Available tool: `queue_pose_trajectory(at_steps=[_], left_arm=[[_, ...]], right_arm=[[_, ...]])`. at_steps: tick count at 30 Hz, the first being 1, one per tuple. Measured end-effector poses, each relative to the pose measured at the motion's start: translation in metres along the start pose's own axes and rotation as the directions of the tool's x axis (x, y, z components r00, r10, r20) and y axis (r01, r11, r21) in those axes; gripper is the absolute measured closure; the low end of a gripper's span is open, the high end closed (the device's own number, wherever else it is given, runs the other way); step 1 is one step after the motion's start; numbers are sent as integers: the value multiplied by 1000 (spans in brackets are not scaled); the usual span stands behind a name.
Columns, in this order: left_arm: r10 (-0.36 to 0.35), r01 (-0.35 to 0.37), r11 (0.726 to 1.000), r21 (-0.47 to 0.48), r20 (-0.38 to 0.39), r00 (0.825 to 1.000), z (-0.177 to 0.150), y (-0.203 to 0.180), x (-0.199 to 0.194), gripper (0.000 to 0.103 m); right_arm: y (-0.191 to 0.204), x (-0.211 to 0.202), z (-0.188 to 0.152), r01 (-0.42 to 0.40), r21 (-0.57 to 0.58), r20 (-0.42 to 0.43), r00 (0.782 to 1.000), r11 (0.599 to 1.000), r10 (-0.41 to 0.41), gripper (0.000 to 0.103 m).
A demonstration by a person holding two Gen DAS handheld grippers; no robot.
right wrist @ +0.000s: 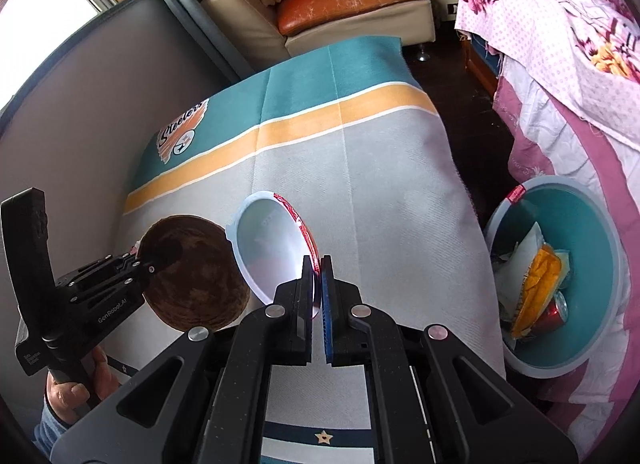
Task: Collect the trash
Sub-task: 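Carry the wooden bowl and white lid over the teal bin with both grippers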
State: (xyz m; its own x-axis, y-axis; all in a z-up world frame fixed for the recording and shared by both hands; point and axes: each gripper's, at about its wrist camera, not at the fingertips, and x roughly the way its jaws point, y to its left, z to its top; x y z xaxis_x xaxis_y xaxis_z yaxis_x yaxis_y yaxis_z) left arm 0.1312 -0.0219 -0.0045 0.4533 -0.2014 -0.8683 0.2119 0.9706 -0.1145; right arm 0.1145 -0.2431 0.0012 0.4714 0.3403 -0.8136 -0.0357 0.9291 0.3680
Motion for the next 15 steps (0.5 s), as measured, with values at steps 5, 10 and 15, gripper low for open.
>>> queue_pose_trajectory(at_steps=[5,10,15], left_arm=[[-26,27,998,48,-6,1000,-2,-36,-1,92],[-58,59,994,92,-17,998,-4,-80,1,92],[-83,86,988,130,-29,996,-4,-120,5,92]], right_arm=[[-28,-21,-11,-9,47,36,999,999,7,99],[-62,-46,-22,-4,101,81,997,995,-4,99],[-91,-66,-34,11,136,114,993,991,-27,99]])
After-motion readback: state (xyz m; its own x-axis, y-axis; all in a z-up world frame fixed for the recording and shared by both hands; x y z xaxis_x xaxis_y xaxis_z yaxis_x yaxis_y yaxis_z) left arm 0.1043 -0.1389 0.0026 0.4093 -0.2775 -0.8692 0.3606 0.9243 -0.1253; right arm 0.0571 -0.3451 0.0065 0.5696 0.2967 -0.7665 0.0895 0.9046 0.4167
